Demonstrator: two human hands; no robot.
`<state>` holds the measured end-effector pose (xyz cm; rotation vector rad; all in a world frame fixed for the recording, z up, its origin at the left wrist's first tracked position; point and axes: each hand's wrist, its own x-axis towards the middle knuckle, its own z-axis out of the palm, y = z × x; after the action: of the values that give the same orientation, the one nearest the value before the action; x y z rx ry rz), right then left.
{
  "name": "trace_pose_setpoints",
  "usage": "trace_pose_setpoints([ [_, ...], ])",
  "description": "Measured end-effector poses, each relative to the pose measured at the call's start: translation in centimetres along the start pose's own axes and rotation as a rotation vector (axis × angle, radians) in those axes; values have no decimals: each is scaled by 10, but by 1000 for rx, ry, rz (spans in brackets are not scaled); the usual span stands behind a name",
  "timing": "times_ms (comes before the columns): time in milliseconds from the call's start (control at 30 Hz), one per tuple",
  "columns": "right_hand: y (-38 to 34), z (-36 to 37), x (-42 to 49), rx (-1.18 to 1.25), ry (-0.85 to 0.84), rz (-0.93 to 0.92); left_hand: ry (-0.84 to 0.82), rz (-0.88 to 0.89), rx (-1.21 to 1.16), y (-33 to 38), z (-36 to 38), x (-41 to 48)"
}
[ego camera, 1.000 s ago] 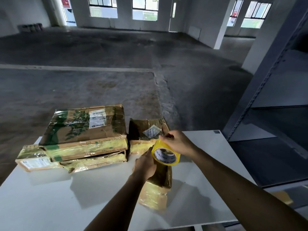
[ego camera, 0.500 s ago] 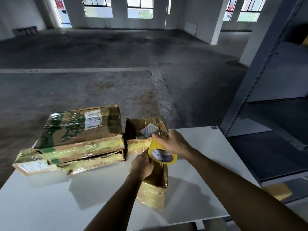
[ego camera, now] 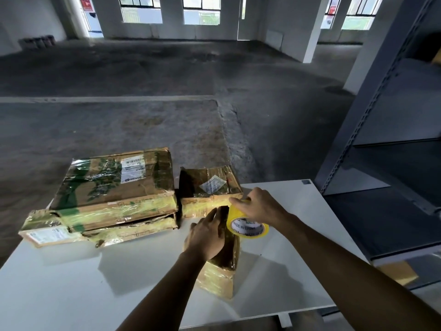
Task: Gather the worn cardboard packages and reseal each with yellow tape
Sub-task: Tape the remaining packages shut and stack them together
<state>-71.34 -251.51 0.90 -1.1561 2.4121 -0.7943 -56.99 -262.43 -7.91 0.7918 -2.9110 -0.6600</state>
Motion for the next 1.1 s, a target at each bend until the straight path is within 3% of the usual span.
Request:
trace_pose_setpoints([
  [200,5,-4,1,-15,6,60,-136,149,140,11,-16,-15],
  [300,4,-4,3,-17,-3,64,-223,101,253,24,-18,-15],
  [400,0,-4,5,-14,-11,51,-288,7,213,36,-11,-15],
  [500,-3,-2,6,116,22,100,-255,-115,96,38,-10,-15],
  [600,0,2,9,337,8,147,-156,-142,133,26,-18,-14],
  [800,1,20,6,463,-15,139,-48,125,158,-7,-11,-20],
  [967,0,38,4,521,-97,78,-177,139,323,-7,-16,-18],
  [1100,-15,37,-10,488,-76,86,-267,83,300,-6,-19,-15],
])
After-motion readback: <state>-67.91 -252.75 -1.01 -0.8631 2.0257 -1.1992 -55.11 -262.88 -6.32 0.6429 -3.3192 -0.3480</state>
